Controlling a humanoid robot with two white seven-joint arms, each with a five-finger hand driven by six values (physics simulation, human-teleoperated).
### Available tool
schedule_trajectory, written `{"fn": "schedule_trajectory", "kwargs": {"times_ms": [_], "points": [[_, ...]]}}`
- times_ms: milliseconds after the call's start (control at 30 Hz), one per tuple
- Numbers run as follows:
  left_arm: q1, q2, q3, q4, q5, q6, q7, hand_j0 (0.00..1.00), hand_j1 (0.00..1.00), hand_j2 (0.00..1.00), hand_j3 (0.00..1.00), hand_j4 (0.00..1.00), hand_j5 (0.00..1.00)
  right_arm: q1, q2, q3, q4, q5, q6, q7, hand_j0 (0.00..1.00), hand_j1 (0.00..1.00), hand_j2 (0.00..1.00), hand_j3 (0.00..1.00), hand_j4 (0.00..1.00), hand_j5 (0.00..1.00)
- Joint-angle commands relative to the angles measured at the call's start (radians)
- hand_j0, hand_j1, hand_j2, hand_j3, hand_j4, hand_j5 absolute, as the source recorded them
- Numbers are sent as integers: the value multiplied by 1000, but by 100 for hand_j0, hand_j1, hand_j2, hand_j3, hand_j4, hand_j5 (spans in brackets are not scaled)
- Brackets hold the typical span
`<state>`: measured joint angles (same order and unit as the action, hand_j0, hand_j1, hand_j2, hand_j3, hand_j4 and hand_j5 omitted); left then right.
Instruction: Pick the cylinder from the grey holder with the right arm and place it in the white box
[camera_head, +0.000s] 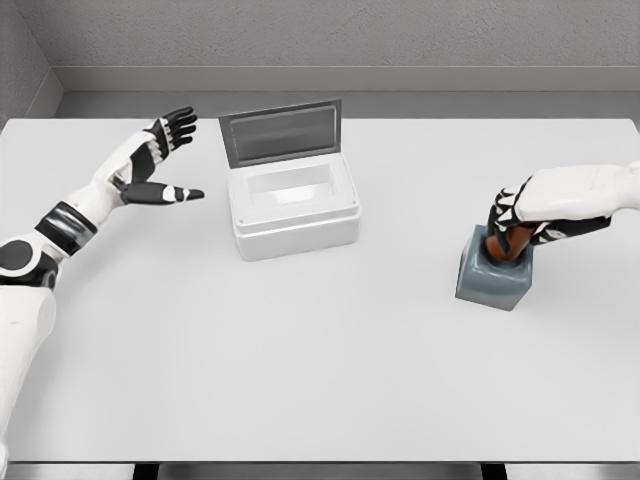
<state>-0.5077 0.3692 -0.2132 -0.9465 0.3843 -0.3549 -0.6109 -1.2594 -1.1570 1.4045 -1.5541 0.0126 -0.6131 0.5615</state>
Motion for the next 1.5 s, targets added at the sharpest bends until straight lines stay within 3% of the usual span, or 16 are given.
{"fn": "schedule_trajectory", "kwargs": {"times_ms": [0,100,233,300,467,1300,1467], "points": [[0,0,0,-2,7,4,0,100,100,100,100,100,100,0,-3,-15,-1,-3,2,-2,43,43,43,43,43,43],[-2,-1,6,-2,7,106,0,100,100,100,100,100,100,-6,-4,-22,-3,-3,2,-2,43,43,43,43,43,43],[-5,-1,14,-2,10,108,0,100,100,100,100,100,100,-34,-10,-24,-4,-3,2,0,43,43,43,43,43,43],[-3,-3,69,-2,16,108,0,100,100,100,100,100,100,-49,-13,-25,-6,-3,2,14,43,43,43,43,43,43],[-3,-38,92,3,22,111,0,100,100,100,100,100,100,-55,0,-33,-6,-3,2,28,43,43,43,43,43,43],[-8,-36,80,-9,7,111,0,100,100,100,100,100,100,-144,99,-32,-4,-2,2,49,38,38,38,38,38,38],[-6,-36,80,-12,7,111,0,100,100,100,100,100,100,-153,148,-27,2,13,2,49,37,37,37,37,37,37]]}}
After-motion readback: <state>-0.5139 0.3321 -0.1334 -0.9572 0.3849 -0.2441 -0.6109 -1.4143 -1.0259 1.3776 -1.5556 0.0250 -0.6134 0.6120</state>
